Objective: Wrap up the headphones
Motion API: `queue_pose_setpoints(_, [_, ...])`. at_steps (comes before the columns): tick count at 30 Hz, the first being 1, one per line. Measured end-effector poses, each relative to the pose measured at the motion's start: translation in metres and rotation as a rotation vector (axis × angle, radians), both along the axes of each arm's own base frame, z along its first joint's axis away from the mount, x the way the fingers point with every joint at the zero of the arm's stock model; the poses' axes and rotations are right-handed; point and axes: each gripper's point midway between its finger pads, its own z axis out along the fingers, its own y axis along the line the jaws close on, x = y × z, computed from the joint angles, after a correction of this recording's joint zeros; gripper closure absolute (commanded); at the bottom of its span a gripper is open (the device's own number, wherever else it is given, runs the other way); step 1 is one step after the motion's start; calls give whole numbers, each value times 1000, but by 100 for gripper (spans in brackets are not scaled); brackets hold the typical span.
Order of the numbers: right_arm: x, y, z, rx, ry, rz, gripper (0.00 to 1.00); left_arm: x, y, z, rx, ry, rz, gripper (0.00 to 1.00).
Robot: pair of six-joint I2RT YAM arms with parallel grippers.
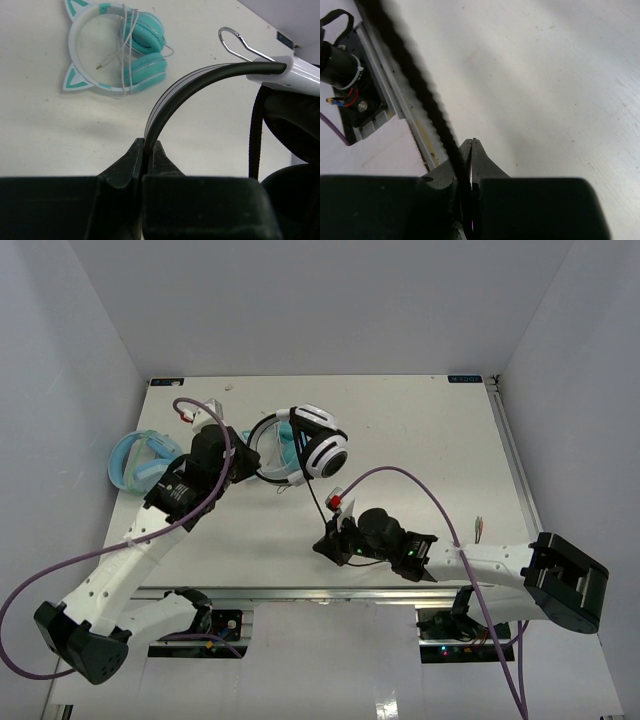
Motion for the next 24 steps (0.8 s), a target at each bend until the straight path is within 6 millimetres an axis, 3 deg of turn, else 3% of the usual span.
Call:
queue_pose_setpoints(13, [26,-4,-3,-16,-69,-109,87,-44,10,42,-92,-110,-86,100])
queue_pose_setpoints(24, [44,-14,-21,-77,-88,-125,87,-76,4,42,4,-103,-291,100])
